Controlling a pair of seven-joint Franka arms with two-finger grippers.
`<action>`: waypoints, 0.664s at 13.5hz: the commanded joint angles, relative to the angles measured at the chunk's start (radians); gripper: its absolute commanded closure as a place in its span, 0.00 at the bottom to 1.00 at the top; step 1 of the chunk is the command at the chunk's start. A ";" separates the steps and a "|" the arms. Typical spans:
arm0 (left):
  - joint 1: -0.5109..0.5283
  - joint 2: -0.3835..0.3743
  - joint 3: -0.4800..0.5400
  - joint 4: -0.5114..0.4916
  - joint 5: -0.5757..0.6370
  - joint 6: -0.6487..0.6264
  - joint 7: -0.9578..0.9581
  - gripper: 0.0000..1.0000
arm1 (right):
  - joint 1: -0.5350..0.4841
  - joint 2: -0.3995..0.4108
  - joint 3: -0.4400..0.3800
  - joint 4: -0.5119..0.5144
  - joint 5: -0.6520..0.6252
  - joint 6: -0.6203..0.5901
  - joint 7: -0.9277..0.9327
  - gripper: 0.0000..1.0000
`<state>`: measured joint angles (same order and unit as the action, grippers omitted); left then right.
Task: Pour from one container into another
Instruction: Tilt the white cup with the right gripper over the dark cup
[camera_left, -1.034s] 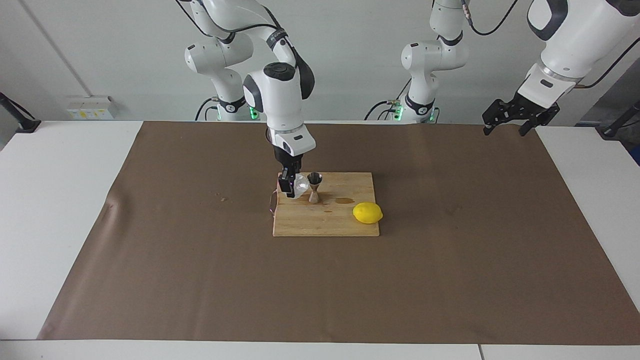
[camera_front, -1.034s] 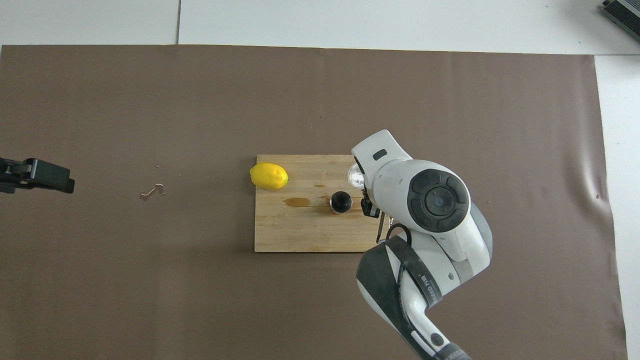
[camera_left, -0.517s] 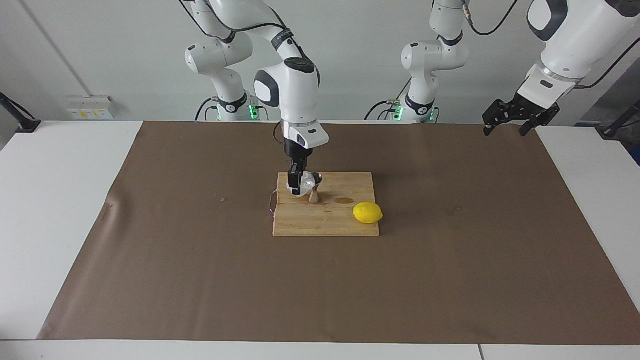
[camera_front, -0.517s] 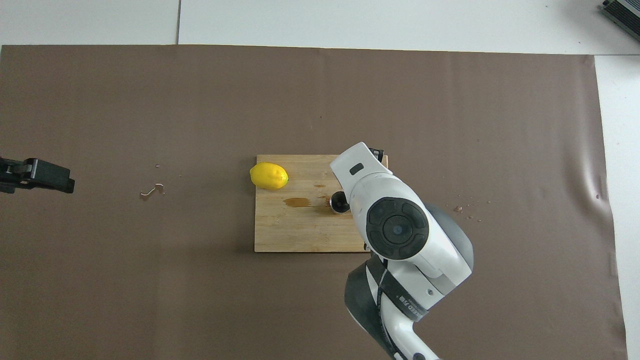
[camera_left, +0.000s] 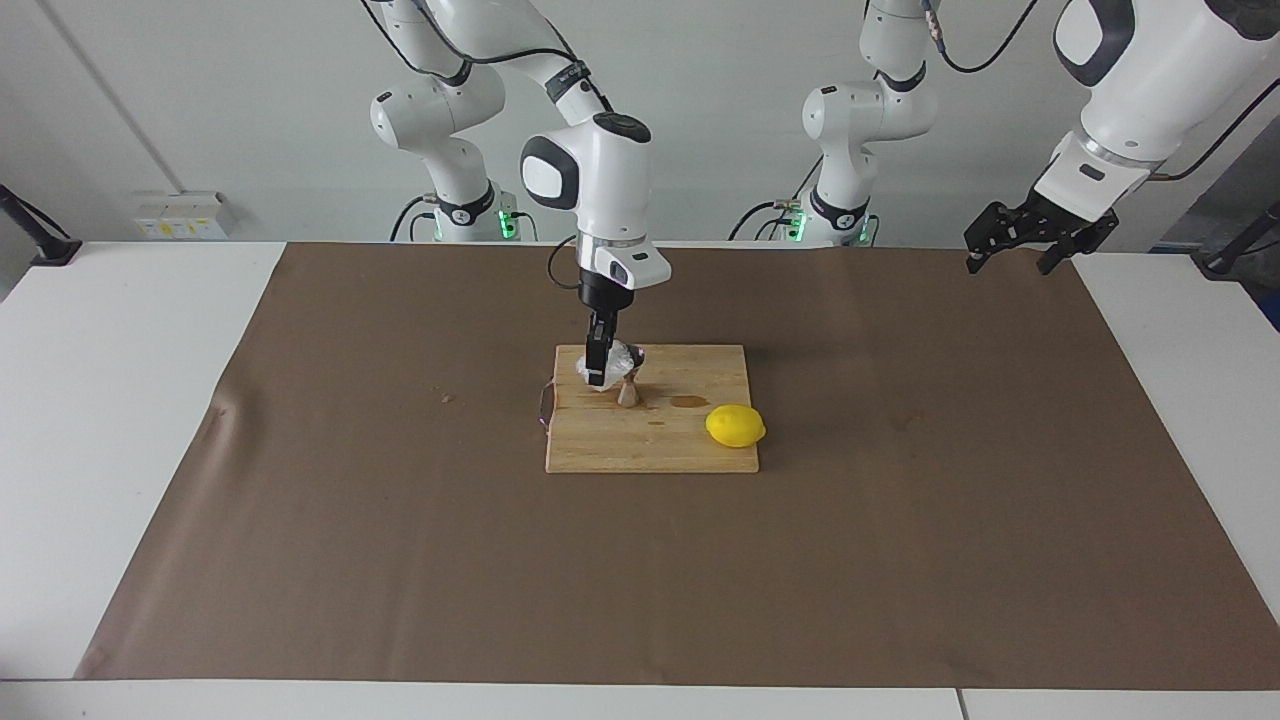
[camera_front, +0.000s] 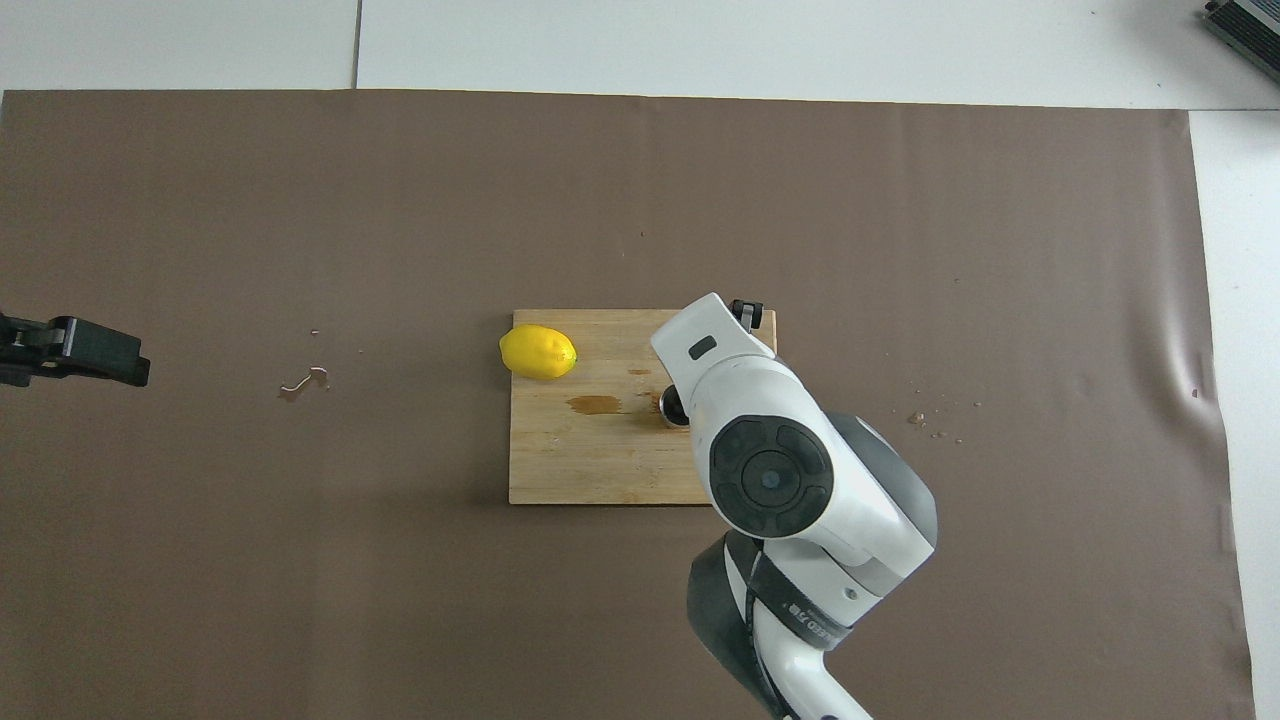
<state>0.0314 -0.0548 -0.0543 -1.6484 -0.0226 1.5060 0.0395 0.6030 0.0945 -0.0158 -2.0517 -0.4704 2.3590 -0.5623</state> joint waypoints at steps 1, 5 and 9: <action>-0.008 -0.004 0.004 -0.011 0.016 0.017 -0.003 0.00 | 0.006 -0.047 0.004 -0.050 -0.091 -0.004 0.074 0.95; -0.008 -0.004 0.004 -0.011 0.015 0.019 -0.004 0.00 | 0.024 -0.062 0.004 -0.071 -0.174 -0.004 0.107 0.95; -0.008 -0.004 0.004 -0.011 0.015 0.020 -0.004 0.00 | 0.029 -0.081 0.005 -0.100 -0.235 -0.004 0.142 0.95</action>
<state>0.0314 -0.0538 -0.0543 -1.6483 -0.0225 1.5067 0.0395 0.6287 0.0551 -0.0158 -2.1051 -0.6522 2.3590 -0.4636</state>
